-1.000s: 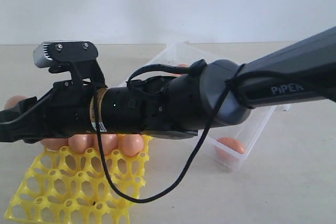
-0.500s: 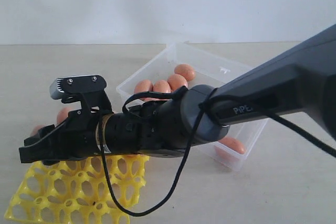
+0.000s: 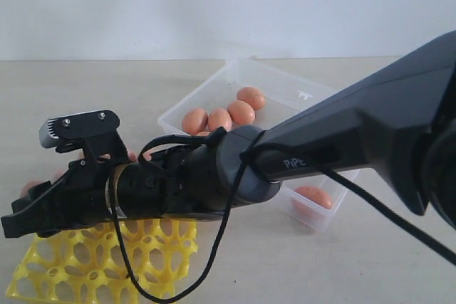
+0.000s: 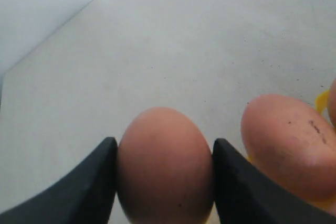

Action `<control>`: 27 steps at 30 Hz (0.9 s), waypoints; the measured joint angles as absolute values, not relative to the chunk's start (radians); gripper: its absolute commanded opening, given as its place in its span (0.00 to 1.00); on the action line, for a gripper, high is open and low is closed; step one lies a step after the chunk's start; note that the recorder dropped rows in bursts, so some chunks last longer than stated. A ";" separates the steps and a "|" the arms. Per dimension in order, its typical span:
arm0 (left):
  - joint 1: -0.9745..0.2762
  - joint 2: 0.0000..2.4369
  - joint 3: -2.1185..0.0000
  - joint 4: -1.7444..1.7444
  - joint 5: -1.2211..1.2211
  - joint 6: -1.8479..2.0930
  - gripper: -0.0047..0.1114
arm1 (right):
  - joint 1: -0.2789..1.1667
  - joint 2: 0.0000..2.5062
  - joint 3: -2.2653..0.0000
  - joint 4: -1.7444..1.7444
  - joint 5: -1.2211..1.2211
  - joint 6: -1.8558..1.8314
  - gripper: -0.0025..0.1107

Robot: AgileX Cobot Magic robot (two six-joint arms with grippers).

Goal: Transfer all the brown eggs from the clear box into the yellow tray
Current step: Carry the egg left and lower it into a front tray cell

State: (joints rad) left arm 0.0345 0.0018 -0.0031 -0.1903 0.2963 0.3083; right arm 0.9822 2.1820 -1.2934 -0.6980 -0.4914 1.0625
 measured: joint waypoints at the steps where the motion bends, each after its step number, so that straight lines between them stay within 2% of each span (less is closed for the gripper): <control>1: 0.034 0.002 -0.003 -0.190 0.296 0.308 0.00 | 0.984 2.186 -1.295 -0.700 -0.488 1.058 0.02; 7: 0.034 0.002 -0.003 -0.190 0.296 0.308 0.00 | 0.989 2.200 -1.295 -0.716 -0.475 1.014 0.04; 10: 0.034 0.002 -0.003 -0.190 0.296 0.308 0.00 | 0.989 2.202 -1.295 -0.720 -0.468 0.983 0.14; 11: 0.034 0.002 -0.003 -0.190 0.296 0.308 0.00 | 0.989 2.202 -1.295 -0.720 -0.466 0.970 0.24; 13: 0.034 0.002 -0.003 -0.190 0.296 0.308 0.00 | 0.989 2.202 -1.295 -0.720 -0.454 0.923 0.34; 20: 0.034 0.002 -0.003 -0.190 0.296 0.308 0.00 | 0.989 2.205 -1.295 -0.720 -0.442 0.832 0.36; 23: 0.034 0.002 -0.003 -0.190 0.296 0.308 0.00 | 0.989 2.205 -1.295 -0.720 -0.434 0.811 0.51; 27: 0.034 0.002 -0.003 -0.190 0.296 0.308 0.00 | 0.989 2.205 -1.295 -0.720 -0.432 0.804 0.52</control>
State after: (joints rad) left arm 0.0345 0.0018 -0.0031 -0.1903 0.2963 0.3083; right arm 0.9888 2.2046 -1.2951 -0.7202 -0.4318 0.8044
